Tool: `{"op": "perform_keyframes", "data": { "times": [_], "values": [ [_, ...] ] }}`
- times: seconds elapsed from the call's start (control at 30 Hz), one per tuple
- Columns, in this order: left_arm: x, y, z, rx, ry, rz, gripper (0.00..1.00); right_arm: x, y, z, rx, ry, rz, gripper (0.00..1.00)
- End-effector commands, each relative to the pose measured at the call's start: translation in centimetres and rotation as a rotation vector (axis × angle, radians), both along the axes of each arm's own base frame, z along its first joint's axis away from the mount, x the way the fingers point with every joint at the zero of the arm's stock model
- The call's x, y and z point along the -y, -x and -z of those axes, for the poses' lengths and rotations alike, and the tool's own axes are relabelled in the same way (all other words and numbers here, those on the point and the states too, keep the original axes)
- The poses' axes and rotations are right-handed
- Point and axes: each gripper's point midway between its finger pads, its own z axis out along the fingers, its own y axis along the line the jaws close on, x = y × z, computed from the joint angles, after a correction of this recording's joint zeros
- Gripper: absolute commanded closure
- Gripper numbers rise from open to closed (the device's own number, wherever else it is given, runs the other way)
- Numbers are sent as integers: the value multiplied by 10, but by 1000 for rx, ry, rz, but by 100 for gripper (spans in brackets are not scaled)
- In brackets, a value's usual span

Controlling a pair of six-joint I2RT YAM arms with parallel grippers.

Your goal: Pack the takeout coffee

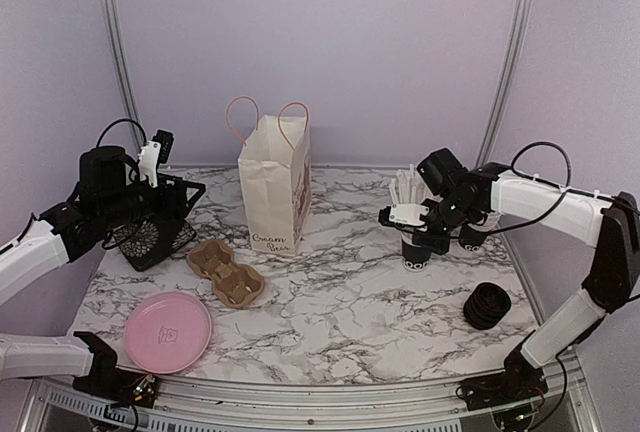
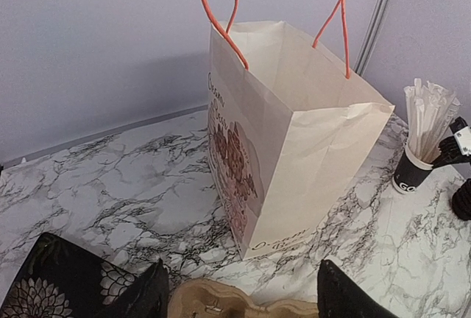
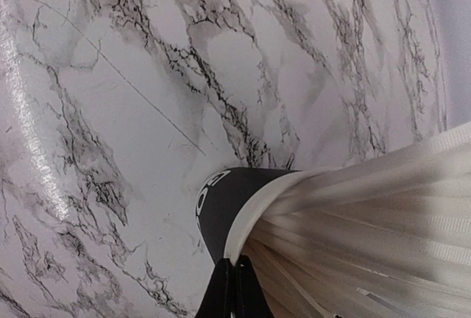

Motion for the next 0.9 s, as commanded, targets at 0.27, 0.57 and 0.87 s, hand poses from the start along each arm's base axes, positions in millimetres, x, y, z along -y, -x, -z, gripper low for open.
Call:
{"op": "perform_keyframes", "data": {
  "times": [0.27,0.57,0.87],
  "values": [
    [7,3,-1,9,18,27,30,-43,-127,-32,134,-158,32,100],
    [10,3,2,6,10,36,29,-43,-167,-18,113,-193,96,100],
    [13,3,5,-4,9,47,29,-47,-161,-35,97,-223,101,81]
  ]
}}
